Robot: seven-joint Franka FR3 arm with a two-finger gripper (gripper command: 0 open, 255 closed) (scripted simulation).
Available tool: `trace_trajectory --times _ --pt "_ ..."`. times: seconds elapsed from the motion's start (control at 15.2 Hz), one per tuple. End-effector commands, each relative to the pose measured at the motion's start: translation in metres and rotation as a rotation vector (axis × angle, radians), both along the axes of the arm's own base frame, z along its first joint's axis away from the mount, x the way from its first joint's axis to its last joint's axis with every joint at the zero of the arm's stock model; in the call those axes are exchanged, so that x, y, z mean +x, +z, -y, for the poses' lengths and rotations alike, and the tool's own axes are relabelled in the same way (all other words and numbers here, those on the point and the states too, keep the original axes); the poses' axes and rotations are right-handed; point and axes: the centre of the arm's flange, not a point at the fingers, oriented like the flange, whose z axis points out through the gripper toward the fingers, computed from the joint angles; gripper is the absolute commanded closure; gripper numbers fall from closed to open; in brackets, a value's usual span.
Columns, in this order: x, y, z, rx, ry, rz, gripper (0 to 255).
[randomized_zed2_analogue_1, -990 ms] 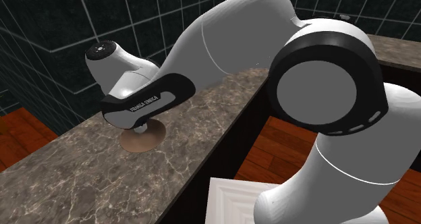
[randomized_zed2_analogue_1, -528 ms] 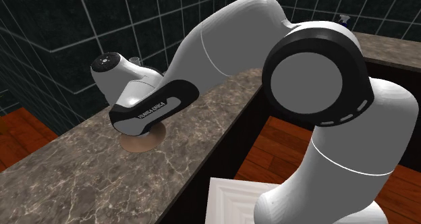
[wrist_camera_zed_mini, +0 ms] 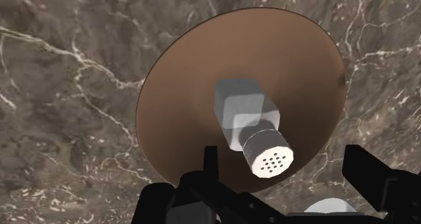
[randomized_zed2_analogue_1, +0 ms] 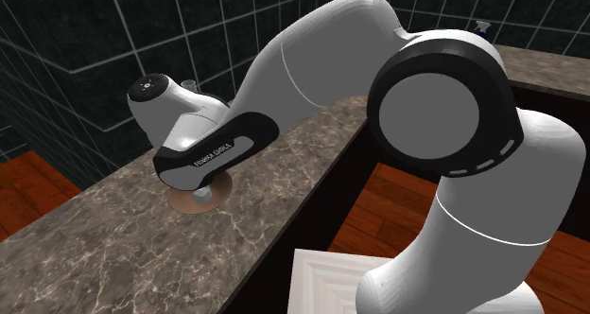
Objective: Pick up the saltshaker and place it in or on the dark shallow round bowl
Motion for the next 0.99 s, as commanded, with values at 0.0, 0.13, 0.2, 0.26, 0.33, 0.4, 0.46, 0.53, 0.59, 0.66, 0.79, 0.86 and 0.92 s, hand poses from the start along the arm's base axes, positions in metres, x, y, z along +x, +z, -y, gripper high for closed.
trace_trajectory --times 0.0,0.13,0.2,0.26,0.33,0.4,0.46,0.53,0.59,0.66,0.79,0.86,0.92 --pt "0.000 0.000 0.000 0.000 0.000 0.000 0" --pt "0.000 0.000 0.000 0.000 0.000 0.000 0" --pt "-0.004 0.012 0.002 0.000 0.000 0.000 0" --pt "-0.008 0.025 0.003 0.000 0.000 0.000 0" --pt "-0.011 0.038 0.005 0.000 0.000 0.000 0" --pt "-0.014 0.047 0.007 0.000 0.000 0.000 0" --pt "-0.014 0.047 0.007 0.000 0.000 0.000 0" --pt "-0.014 0.047 0.007 0.000 0.000 0.000 0" --pt "-0.014 0.047 0.007 0.000 0.000 0.000 0" --pt "-0.014 0.047 0.007 0.000 0.000 0.000 0" --pt "-0.014 0.047 0.007 0.000 0.000 0.000 0" --pt "-0.014 0.047 0.007 0.000 0.000 0.000 0" --pt "-0.014 0.047 0.007 0.000 0.000 0.000 0"
